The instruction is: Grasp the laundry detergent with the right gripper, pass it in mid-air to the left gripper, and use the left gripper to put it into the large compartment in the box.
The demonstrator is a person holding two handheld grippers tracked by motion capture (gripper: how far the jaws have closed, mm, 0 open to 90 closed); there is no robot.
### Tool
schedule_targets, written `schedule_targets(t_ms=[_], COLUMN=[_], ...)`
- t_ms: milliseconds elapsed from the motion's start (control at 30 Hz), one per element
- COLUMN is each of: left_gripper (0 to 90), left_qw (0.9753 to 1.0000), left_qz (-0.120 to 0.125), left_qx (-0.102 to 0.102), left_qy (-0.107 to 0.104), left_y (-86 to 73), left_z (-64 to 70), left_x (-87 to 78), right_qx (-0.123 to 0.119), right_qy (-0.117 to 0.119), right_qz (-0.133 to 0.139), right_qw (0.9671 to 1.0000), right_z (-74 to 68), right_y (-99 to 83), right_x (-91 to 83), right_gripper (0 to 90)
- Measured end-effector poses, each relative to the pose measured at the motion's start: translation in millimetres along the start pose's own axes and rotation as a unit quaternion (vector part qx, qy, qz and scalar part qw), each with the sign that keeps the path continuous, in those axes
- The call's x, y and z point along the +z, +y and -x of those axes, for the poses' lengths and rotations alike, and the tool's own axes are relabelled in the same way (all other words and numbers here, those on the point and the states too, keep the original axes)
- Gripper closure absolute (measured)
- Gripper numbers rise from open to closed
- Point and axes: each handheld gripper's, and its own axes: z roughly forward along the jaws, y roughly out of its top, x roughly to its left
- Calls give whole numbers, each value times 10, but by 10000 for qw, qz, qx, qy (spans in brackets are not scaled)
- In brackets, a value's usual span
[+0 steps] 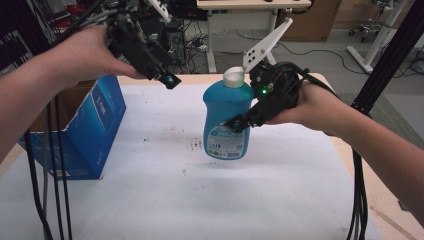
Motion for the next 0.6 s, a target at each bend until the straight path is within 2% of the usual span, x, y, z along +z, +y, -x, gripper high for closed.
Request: schedule_targets(t_ms=[33,167,267,300,467,533,600], left_gripper=[185,185,185,185,185,185,185], left_qw=[10000,9993,9982,9973,9951,9930,9922], left_qz=[0,39,-59,-163,-369,-567,-632], left_qx=[0,287,478,588,717,834,865], left_qy=[0,-241,-351,-417,-565,-622,-638], left_y=[0,200,320,381,454,485,493], left_z=[0,123,199,239,310,371,387], left_x=[0,-143,-194,-201,-154,-75,-45], right_qx=[0,-87,-131,-166,-266,-291,-302], right_qy=[0,27,53,56,107,114,126], right_qz=[0,-34,-49,-38,-58,-64,-81], right_qw=[10000,10000,9999,9998,9996,9995,9994], right_z=[0,36,36,32,14,5,-3], right_y=[0,169,230,286,401,434,462], right_x=[0,3,6,11,19,24,36], right_gripper=[464,464,464,464,465,464,465])
